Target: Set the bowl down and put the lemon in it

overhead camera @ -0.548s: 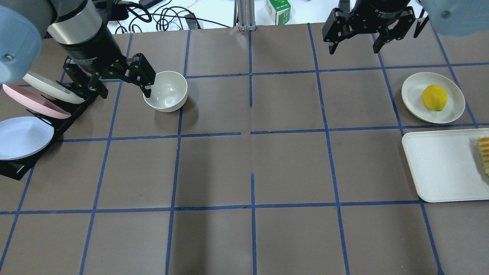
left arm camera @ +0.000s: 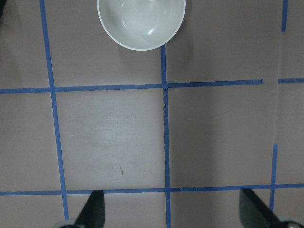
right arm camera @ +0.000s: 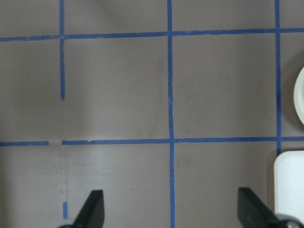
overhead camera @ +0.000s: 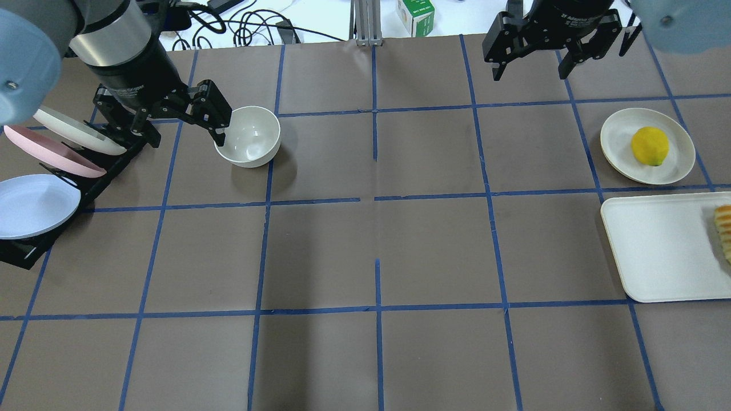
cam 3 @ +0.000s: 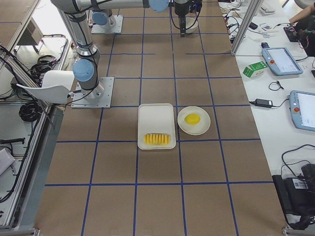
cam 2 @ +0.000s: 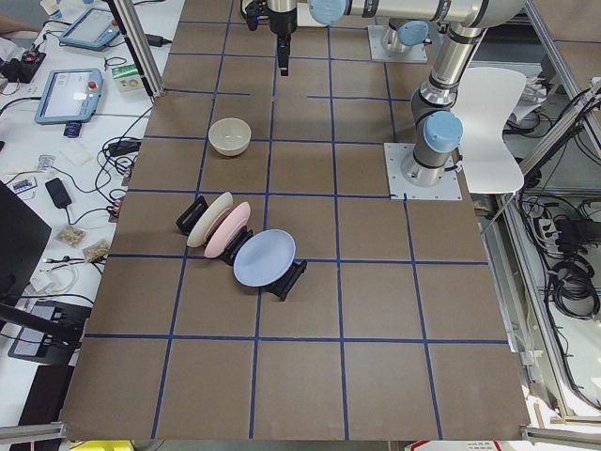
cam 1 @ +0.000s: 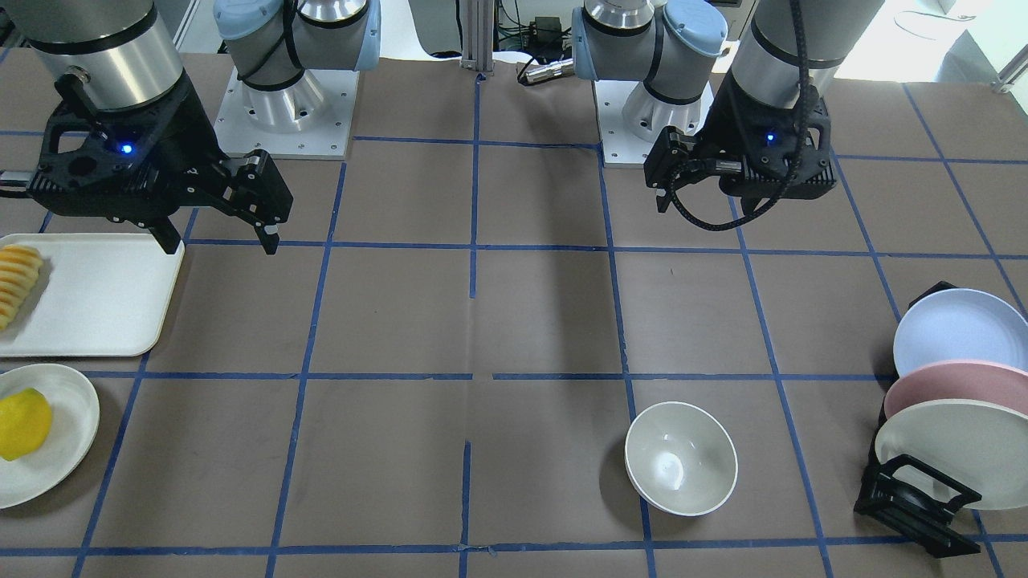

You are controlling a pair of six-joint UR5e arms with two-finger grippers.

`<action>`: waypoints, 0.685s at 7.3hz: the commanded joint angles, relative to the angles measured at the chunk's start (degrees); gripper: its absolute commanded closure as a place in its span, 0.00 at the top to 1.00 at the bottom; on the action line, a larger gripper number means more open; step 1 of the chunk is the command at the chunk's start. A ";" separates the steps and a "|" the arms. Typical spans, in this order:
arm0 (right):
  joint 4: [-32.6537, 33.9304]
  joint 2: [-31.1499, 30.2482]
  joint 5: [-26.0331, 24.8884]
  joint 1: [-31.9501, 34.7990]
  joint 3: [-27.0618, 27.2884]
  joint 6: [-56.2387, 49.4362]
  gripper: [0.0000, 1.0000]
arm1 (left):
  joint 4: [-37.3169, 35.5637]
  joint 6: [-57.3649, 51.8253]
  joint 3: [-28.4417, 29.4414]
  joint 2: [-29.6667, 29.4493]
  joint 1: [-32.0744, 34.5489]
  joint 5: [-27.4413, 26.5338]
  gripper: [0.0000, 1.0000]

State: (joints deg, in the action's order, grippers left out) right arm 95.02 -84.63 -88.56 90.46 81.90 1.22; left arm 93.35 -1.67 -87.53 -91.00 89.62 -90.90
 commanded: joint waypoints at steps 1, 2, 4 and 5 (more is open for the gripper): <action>-0.71 0.16 -3.00 -2.03 -0.43 -0.87 1.00 | -0.10 0.00 0.07 -0.06 -0.06 -0.07 1.00; -0.45 0.25 -4.33 -5.17 -0.43 -4.09 1.00 | -0.01 -0.09 0.08 -0.06 -0.23 -0.07 1.00; 0.07 0.78 -3.82 -17.53 -0.34 -20.13 1.00 | -0.27 -1.05 0.07 -0.06 -1.54 -0.06 1.00; 0.16 1.56 -3.47 -24.82 0.10 -29.78 1.00 | -0.54 -4.19 0.08 -0.06 -2.68 0.19 1.00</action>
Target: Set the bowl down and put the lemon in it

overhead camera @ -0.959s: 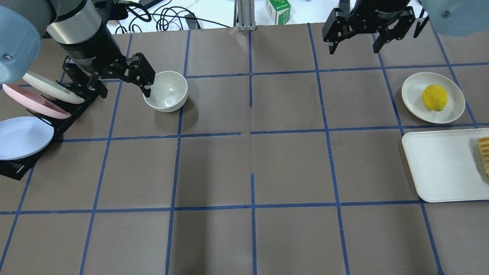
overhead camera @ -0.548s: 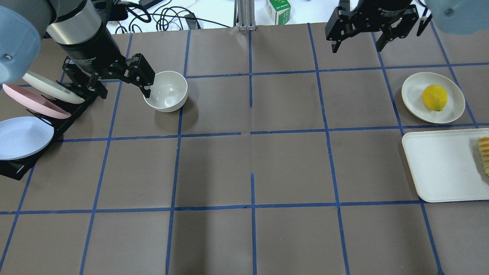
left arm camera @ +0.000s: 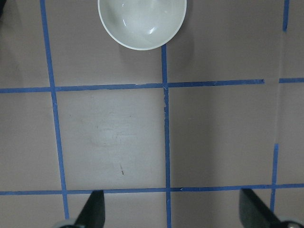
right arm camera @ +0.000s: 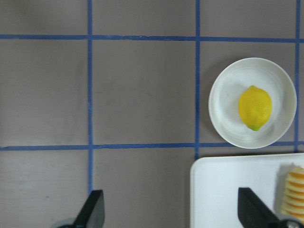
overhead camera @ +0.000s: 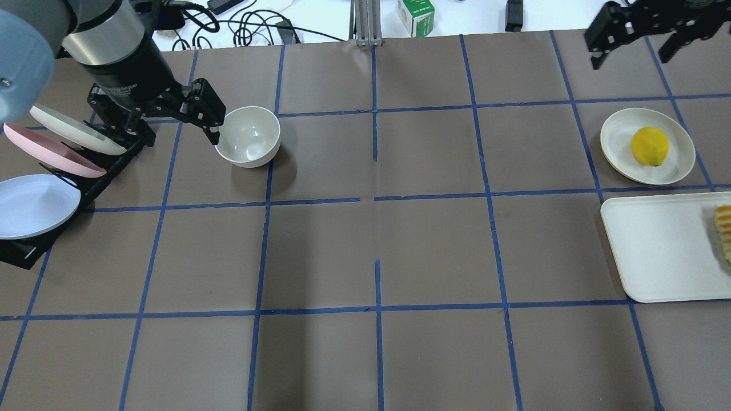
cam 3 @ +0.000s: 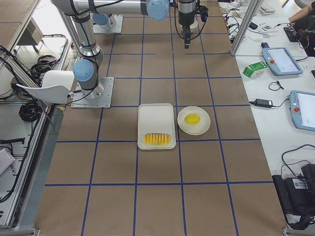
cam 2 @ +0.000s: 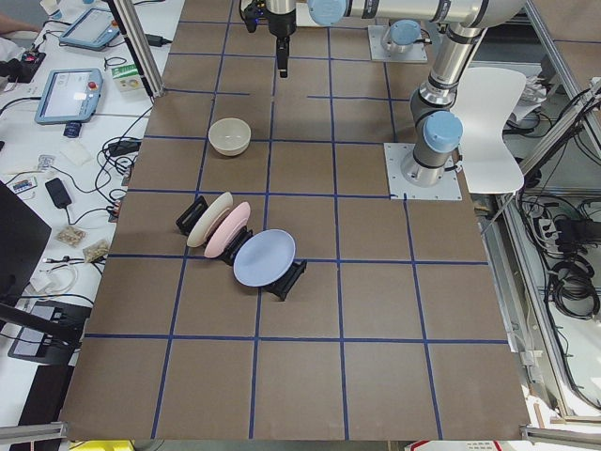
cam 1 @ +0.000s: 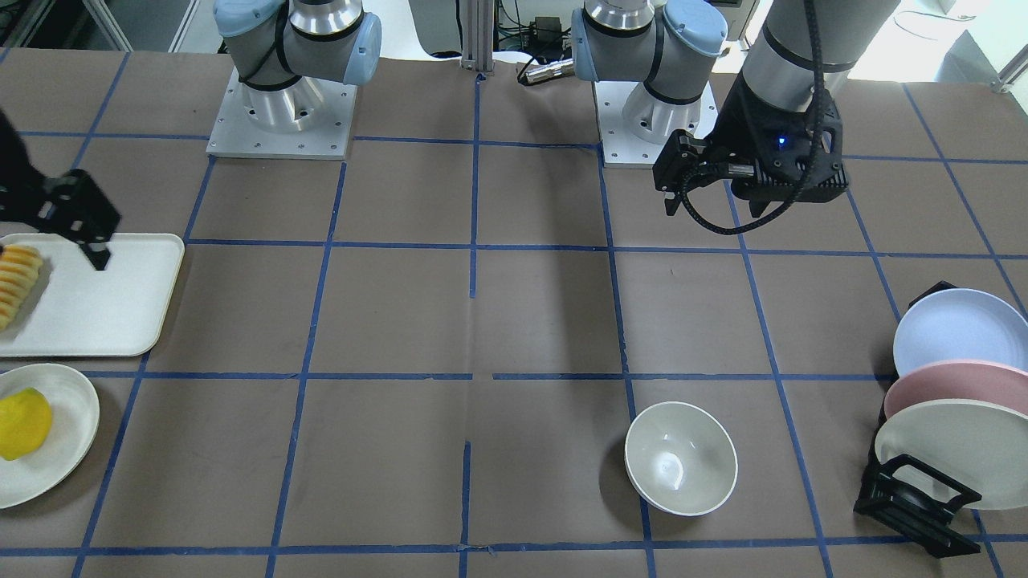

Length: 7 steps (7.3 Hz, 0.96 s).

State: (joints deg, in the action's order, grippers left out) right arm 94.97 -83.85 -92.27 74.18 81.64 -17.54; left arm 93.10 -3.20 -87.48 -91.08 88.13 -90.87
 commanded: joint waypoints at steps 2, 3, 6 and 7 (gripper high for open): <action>5.19 5.68 5.50 -17.28 0.37 -23.28 1.00 | -4.73 -7.34 -0.06 -2.86 -9.16 0.77 1.00; 6.70 7.89 5.52 -18.45 0.45 -23.68 1.00 | -10.42 -7.35 -0.58 -4.70 -11.47 0.95 1.00; 12.13 19.03 6.30 -17.84 0.45 -23.16 1.00 | -32.90 -7.08 -6.02 -15.06 -11.40 1.91 1.00; 14.95 22.90 6.75 -17.84 0.28 -23.24 1.00 | -36.46 -6.48 -7.34 -17.88 -11.32 6.36 1.00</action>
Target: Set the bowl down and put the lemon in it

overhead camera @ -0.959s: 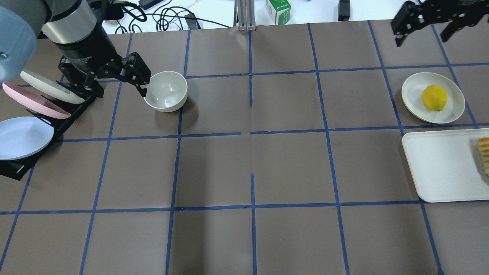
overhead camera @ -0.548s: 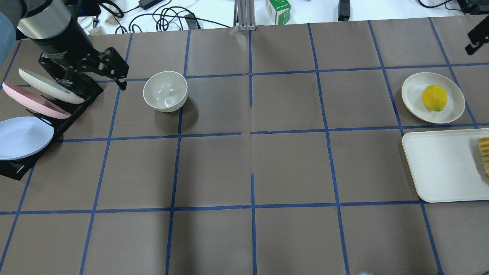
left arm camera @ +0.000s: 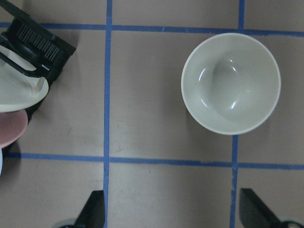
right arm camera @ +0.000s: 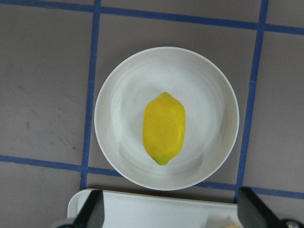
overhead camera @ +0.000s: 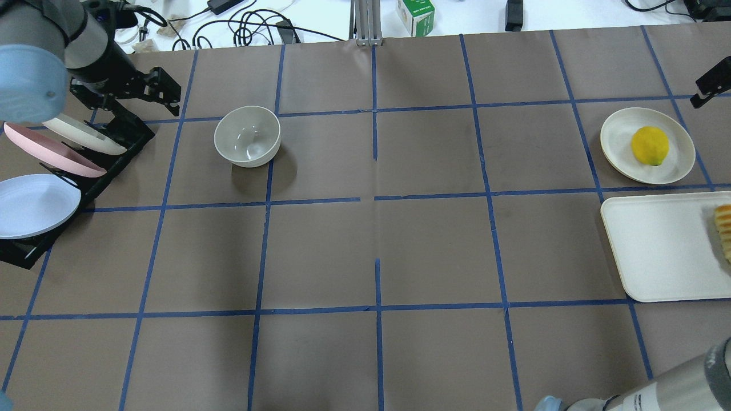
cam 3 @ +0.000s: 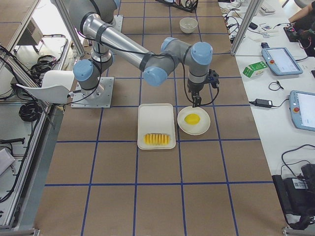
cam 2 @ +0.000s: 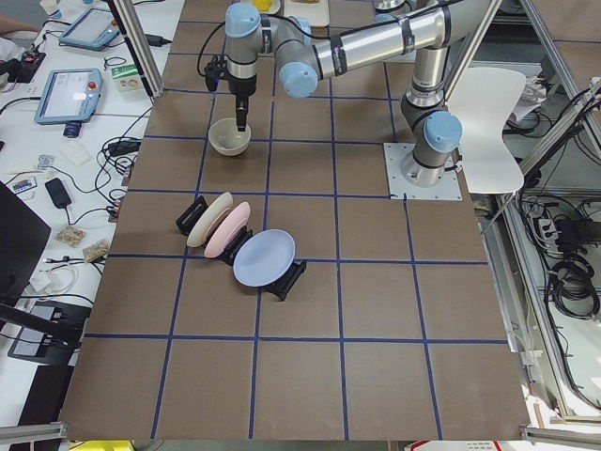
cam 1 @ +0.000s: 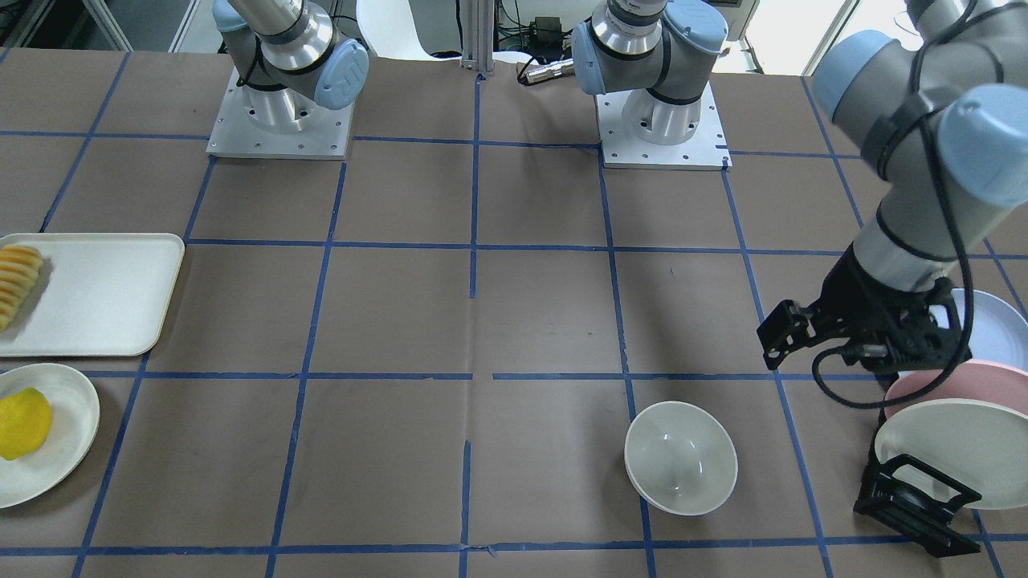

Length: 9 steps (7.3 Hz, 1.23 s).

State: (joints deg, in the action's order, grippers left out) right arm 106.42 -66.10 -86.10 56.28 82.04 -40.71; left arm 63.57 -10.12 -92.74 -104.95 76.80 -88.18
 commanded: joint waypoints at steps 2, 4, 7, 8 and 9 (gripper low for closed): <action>5.55 10.09 0.76 0.32 -0.13 0.10 1.00 | -10.45 -0.16 -2.01 -9.89 0.10 7.67 1.00; 6.25 12.65 0.76 1.10 -0.13 0.71 1.00 | -20.10 -0.08 -2.18 -15.52 0.19 8.03 1.00; 7.48 13.36 0.58 1.55 -0.04 0.98 0.57 | -20.76 0.09 -2.18 -18.36 0.63 8.03 0.18; 7.49 13.36 0.58 1.55 -0.13 0.89 0.43 | -20.76 0.18 -2.09 -18.27 0.71 8.03 0.00; 7.75 13.10 0.49 1.55 -0.22 0.89 0.31 | -20.76 0.36 -1.92 -18.19 0.89 8.03 0.00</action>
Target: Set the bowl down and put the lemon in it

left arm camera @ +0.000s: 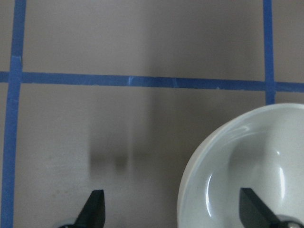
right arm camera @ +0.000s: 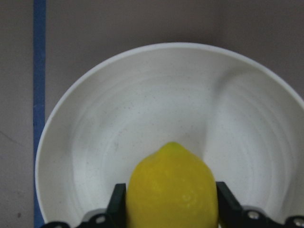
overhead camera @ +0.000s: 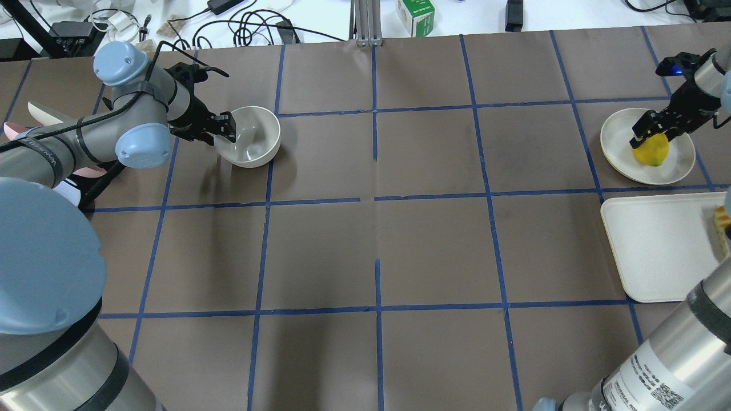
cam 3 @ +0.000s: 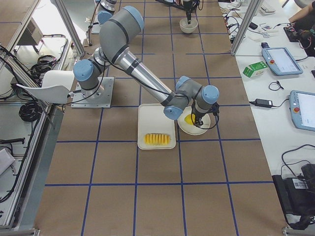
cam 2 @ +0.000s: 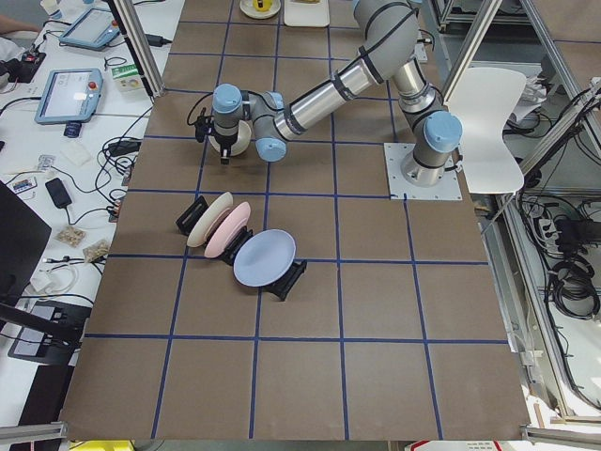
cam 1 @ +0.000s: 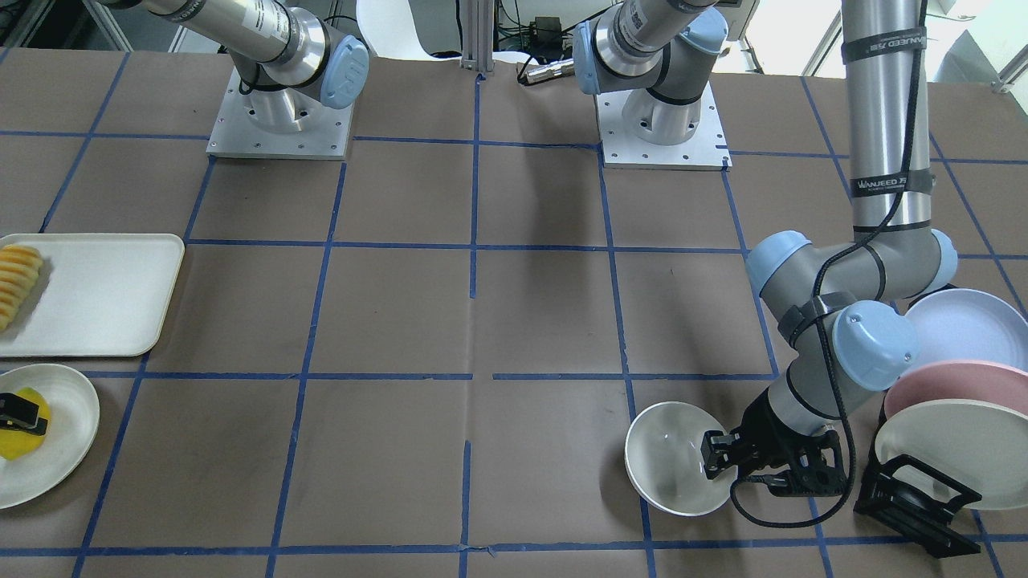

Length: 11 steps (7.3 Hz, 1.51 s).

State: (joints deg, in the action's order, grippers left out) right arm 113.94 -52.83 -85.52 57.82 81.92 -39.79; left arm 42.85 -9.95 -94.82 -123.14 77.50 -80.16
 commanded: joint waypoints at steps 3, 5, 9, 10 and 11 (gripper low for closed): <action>-5.79 -6.80 -0.52 0.10 -0.36 0.15 0.29 | 0.57 0.54 0.60 1.32 0.72 -0.08 0.00; -12.75 -14.63 -0.87 0.89 -0.54 0.15 0.29 | 2.49 7.43 0.96 4.91 5.35 -0.26 0.00; -18.84 -22.05 -0.96 12.36 -0.10 16.97 0.28 | 5.14 24.77 -1.84 9.06 19.93 -0.79 0.00; -18.06 -21.79 -0.61 17.19 -0.01 22.33 0.29 | 4.01 26.02 -4.29 9.32 22.76 -0.87 0.00; -17.96 -21.26 0.00 21.42 0.08 27.86 0.29 | 3.56 26.38 -6.14 9.93 23.74 -0.88 0.00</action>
State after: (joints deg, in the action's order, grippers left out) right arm 95.69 -74.48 -86.04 73.82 81.92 -18.70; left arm 47.10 15.14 -98.64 -113.83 98.94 -80.97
